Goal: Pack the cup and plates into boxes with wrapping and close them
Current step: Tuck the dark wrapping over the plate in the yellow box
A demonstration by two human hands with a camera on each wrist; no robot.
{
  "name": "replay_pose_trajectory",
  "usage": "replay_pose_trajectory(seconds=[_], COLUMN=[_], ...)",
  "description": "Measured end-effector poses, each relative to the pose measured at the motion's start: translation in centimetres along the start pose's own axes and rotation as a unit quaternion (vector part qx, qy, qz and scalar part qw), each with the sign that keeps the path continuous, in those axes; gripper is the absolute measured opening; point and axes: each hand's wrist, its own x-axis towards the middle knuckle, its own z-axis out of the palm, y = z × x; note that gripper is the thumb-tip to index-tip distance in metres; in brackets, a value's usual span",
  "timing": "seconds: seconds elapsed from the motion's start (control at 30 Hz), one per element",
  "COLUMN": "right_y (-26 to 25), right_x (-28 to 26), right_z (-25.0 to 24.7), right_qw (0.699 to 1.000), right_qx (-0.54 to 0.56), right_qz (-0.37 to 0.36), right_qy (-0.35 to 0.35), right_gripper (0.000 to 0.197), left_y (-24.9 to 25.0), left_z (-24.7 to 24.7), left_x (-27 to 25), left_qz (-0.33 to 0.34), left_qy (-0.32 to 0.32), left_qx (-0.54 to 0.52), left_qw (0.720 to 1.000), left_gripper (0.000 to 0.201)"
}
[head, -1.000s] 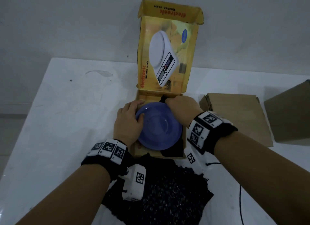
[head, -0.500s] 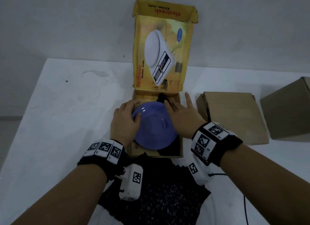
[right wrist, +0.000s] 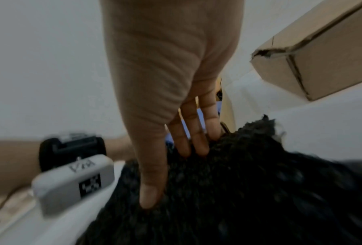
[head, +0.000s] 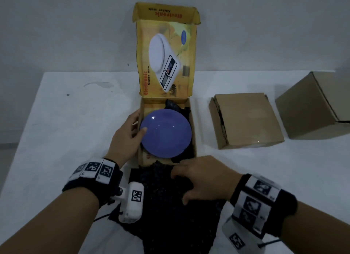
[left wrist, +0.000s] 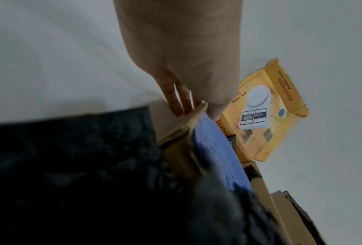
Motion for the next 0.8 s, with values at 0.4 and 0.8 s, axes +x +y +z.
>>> replay_pose_trajectory(seconds=[0.4, 0.8], right_y=[0.4, 3.0], right_x=[-2.0, 1.3], right_z=[-0.8, -3.7], right_qw=[0.981, 0.836], right_qx=[0.007, 0.264], right_qz=[-0.004, 0.271], right_qy=[0.194, 0.398], right_gripper=[0.015, 0.021], left_y=[-0.3, 0.0], left_z=[0.0, 0.5], left_x=[-0.2, -0.6], left_qz=[0.011, 0.029], left_qy=[-0.018, -0.009], left_qx=[0.031, 0.066], left_qw=[0.999, 0.997], left_gripper=[0.07, 0.071])
